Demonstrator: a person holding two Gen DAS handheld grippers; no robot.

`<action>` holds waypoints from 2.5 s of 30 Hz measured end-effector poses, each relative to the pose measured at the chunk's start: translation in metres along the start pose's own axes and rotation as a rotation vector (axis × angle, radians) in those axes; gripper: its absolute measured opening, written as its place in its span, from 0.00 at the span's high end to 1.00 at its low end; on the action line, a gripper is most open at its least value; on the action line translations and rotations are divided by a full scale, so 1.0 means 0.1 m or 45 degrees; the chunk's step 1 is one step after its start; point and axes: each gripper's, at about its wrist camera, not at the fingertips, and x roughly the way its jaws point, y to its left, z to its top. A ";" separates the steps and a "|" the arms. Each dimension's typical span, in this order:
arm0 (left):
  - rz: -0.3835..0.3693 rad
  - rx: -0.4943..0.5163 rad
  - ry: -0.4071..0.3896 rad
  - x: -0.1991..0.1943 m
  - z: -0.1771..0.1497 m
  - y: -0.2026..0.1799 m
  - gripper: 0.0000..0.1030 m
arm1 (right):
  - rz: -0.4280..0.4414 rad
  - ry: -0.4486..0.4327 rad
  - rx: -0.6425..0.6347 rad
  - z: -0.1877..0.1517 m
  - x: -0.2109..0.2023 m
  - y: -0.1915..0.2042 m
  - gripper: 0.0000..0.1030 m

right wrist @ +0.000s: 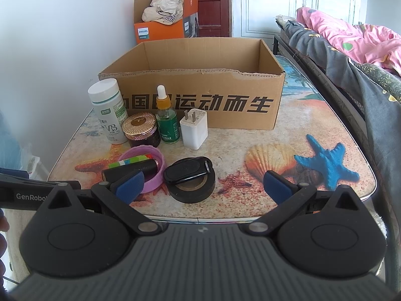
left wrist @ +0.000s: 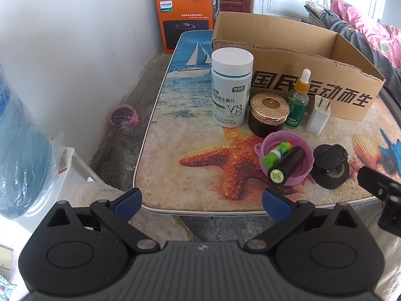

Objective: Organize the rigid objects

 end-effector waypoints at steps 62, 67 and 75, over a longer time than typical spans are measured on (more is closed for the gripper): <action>-0.670 0.338 0.090 0.59 0.29 -0.46 0.71 | 0.587 0.620 0.363 0.58 1.45 0.00 0.72; -0.657 0.321 0.086 0.64 0.32 -0.43 0.77 | 0.601 0.654 0.390 0.63 1.50 -0.05 0.72; -0.642 0.369 0.022 0.41 0.26 -0.46 0.77 | 0.649 0.553 0.457 0.55 1.26 -0.16 0.74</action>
